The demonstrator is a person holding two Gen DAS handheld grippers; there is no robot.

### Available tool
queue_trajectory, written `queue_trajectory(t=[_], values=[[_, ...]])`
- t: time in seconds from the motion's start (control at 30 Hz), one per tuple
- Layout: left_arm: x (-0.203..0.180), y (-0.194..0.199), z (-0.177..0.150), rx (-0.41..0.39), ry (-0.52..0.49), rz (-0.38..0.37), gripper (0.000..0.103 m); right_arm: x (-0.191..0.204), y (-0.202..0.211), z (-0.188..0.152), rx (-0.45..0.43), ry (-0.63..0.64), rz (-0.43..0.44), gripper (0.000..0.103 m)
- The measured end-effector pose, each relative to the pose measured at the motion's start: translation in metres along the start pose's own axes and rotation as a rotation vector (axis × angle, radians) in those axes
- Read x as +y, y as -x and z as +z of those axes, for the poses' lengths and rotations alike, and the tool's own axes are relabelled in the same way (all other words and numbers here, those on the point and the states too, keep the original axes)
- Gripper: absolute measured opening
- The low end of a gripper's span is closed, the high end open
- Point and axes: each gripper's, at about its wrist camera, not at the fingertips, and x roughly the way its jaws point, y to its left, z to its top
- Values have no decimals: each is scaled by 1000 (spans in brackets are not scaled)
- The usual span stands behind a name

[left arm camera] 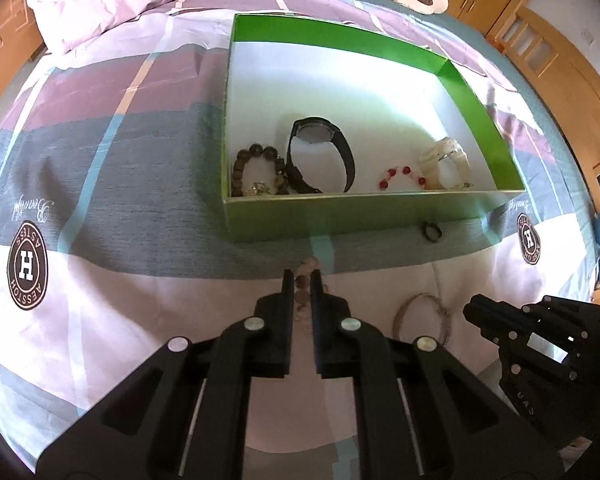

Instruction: Organize jewelry

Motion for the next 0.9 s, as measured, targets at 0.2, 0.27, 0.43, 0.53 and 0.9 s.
queue_trajectory(t=[0.2,0.27,0.43,0.53,0.9], values=[[5,-12,0,29,19,18,8,-25,-22,1,53,-70,40,9],[2,-12,0,30,13,19,8,-19,-23,0,51,-51,72,27],[-1,-14,-1,35,1,20,8,17,-22,-4,25,87,101,40],[-1,-15,-2,39,1,22,8,30,-34,-9,58,126,91,40],[12,-28,-1,73,53,24,28,36,-40,-11,77,147,59,2]])
